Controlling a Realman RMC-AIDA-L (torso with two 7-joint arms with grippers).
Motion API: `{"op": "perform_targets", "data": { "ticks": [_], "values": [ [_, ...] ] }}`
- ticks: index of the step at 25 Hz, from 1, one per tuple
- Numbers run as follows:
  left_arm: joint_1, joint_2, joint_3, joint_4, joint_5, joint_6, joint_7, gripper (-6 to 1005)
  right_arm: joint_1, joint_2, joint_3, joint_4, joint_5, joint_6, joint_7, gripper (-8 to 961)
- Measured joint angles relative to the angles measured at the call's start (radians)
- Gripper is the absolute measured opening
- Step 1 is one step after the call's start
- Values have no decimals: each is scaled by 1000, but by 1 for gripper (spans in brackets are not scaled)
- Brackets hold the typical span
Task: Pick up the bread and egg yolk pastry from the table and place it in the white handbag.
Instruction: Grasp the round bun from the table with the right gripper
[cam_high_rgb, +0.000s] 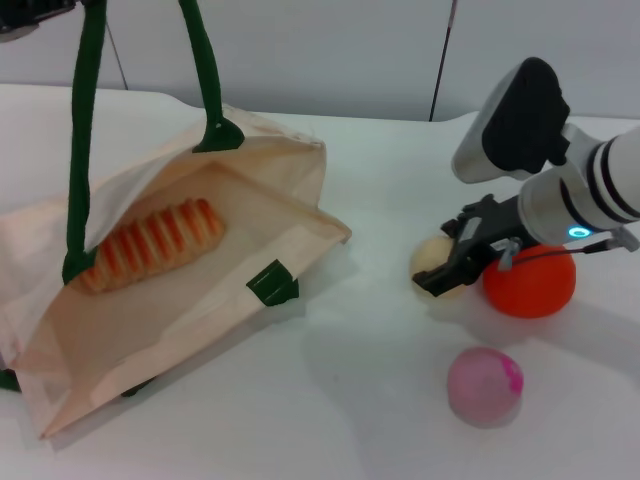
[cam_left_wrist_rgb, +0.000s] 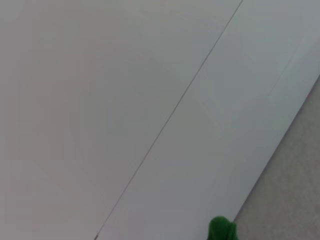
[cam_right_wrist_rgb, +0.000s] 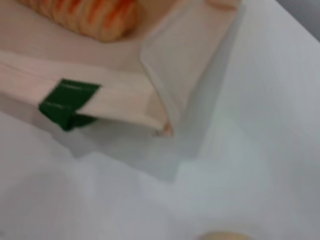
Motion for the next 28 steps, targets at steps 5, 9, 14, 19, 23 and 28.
{"op": "perform_targets", "data": {
  "ticks": [5, 9, 14, 19, 23, 28],
  "values": [
    [-1, 0, 0, 0, 1, 0, 0, 159, 2, 2, 10, 8, -35, -1, 18, 857],
    [-1, 0, 0, 0, 1, 0, 0, 161, 2, 2, 7, 9, -38, -1, 22, 844],
    [-1, 0, 0, 0, 1, 0, 0, 164, 6, 2, 2, 9, -39, -23, 23, 828],
    [0, 0, 0, 0, 0, 0, 0, 167, 9, 1, 2, 3, -39, -34, 23, 812],
    [1, 0, 0, 0, -3, 0, 0, 170, 10, 1, 2, -1, -40, -29, 18, 715],
    [3, 0, -1, 0, -6, -1, 0, 173, 10, 1, 6, -11, -40, -25, 15, 669]
  ]
}}
